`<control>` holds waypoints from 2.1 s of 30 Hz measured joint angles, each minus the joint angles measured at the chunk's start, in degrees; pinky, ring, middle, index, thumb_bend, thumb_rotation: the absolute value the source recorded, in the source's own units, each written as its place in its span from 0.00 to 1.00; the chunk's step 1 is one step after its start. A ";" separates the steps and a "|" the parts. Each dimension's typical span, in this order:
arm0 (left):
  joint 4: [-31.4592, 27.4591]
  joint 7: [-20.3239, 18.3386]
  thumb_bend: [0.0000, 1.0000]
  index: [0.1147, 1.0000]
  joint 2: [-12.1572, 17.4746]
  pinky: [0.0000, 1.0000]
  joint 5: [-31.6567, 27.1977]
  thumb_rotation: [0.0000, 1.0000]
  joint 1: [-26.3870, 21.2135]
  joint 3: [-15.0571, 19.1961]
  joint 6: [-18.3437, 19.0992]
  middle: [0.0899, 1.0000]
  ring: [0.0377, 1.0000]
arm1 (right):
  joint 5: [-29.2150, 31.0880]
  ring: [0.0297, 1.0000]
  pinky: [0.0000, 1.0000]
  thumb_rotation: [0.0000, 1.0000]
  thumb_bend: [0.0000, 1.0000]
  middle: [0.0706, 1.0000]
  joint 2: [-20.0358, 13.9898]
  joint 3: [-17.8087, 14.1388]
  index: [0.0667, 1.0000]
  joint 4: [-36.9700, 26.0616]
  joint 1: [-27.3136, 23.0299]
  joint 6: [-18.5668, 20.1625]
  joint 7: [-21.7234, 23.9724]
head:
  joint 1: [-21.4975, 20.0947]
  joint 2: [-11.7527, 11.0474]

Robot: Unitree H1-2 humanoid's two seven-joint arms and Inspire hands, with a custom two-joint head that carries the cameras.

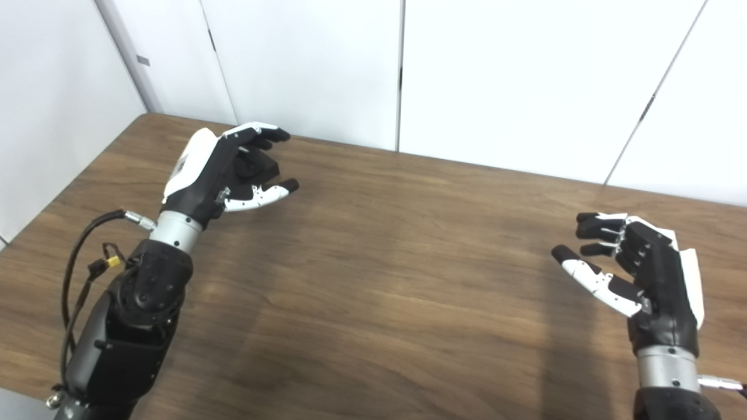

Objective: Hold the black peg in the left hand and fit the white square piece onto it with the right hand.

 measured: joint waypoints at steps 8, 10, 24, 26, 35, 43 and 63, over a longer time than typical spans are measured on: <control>7.57 2.77 0.75 0.80 2.37 0.72 6.19 0.28 -2.57 1.40 0.37 0.90 0.88 | -0.10 0.60 0.53 0.11 0.50 0.63 -0.04 0.11 0.45 -0.15 0.00 0.13 0.00 | 0.00 -0.09; 9.19 2.97 0.75 0.81 3.85 0.76 7.17 0.28 -3.75 1.57 0.44 0.91 0.90 | -0.08 0.59 0.53 0.11 0.50 0.63 -0.05 0.11 0.45 -0.17 0.00 0.13 0.00 | 0.26 0.00; 14.84 7.32 0.85 0.95 4.10 0.80 9.82 0.36 -7.19 3.41 5.05 1.00 1.00 | 0.08 0.58 0.52 0.11 0.50 0.62 -0.08 0.12 0.45 -0.15 0.02 0.08 0.00 | 0.53 -0.18; 15.24 7.38 0.86 0.95 4.11 0.81 9.85 0.38 -7.73 3.31 5.73 1.00 1.00 | 0.13 0.58 0.52 0.11 0.50 0.62 -0.08 0.12 0.45 -0.15 0.02 0.06 0.00 | 0.53 -0.18; 18.17 4.33 0.92 0.86 5.14 0.91 12.39 0.48 -8.27 0.76 11.15 1.00 1.00 | 0.38 0.60 0.54 0.11 0.50 0.62 -0.08 0.10 0.45 -0.02 0.02 0.01 -0.01 | 0.26 0.09; 21.13 -2.31 0.93 0.76 5.58 0.96 17.75 0.51 -11.49 1.72 11.70 1.00 1.00 | 0.53 0.60 0.54 0.11 0.50 0.61 -0.08 0.11 0.45 0.02 0.03 -0.07 -0.02 | 0.26 0.18; 35.28 -8.37 0.97 0.79 6.59 0.97 21.83 0.57 -15.84 -1.60 11.66 1.00 1.00 | 0.27 0.60 0.54 0.11 0.50 0.62 -0.04 0.09 0.45 -0.33 0.08 0.08 -0.08 | -0.26 0.70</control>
